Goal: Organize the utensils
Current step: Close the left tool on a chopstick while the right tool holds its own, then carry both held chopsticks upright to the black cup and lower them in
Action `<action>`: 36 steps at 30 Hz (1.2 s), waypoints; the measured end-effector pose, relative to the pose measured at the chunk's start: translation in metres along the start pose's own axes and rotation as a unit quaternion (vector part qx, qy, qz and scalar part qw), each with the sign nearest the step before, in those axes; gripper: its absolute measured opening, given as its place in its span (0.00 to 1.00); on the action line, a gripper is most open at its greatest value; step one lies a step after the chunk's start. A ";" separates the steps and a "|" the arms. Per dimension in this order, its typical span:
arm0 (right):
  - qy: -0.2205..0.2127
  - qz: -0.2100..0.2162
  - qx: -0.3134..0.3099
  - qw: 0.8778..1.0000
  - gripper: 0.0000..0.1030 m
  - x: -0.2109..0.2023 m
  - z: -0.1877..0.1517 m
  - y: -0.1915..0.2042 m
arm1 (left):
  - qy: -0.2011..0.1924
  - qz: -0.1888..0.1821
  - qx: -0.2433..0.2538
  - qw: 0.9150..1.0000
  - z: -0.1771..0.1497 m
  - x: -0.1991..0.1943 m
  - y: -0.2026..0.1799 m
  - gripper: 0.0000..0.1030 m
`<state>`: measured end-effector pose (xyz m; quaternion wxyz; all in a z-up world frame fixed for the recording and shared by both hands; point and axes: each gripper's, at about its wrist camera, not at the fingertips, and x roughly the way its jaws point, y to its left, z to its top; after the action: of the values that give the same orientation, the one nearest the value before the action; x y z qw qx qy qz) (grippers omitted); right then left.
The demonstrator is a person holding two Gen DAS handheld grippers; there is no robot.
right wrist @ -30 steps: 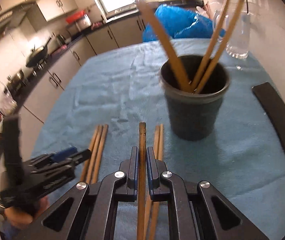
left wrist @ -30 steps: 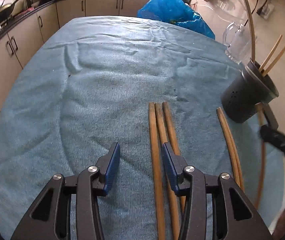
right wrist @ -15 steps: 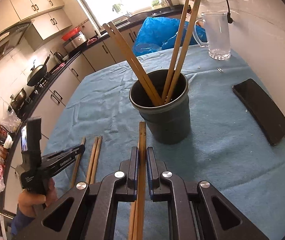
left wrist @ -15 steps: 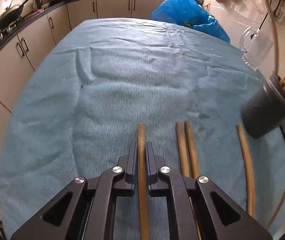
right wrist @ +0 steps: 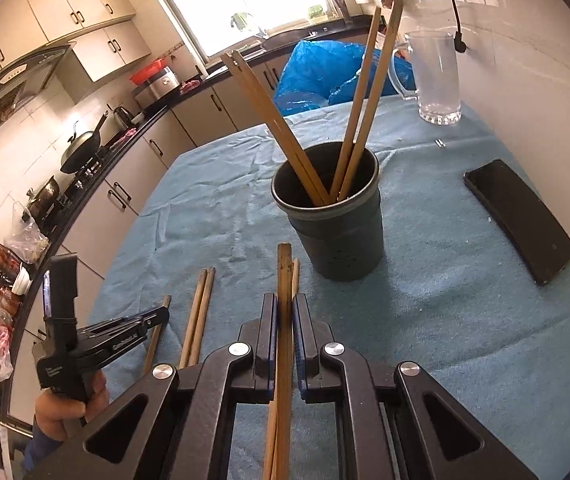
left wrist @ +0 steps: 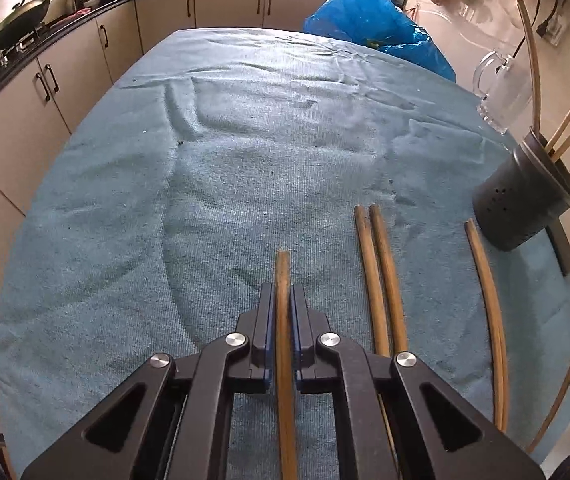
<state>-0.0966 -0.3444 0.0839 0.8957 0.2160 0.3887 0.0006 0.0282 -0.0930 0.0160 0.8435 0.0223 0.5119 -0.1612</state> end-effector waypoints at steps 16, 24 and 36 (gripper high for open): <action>-0.166 0.046 -0.037 0.984 0.08 -0.085 0.002 0.022 | -0.217 -0.056 -0.006 0.975 -0.013 -0.157 -0.013 0.06; -0.198 0.050 -0.051 0.978 0.08 -0.105 -0.001 0.032 | -0.246 -0.059 0.000 0.967 -0.020 -0.186 -0.017 0.06; -0.202 0.052 -0.051 0.977 0.08 -0.109 -0.003 0.030 | -0.268 -0.063 -0.001 0.961 -0.024 -0.206 -0.018 0.06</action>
<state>-0.1698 -0.3343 0.1693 0.9643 0.1858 0.1875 0.0228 -0.0853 -0.0540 0.1858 0.9381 -0.0545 0.2672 -0.2135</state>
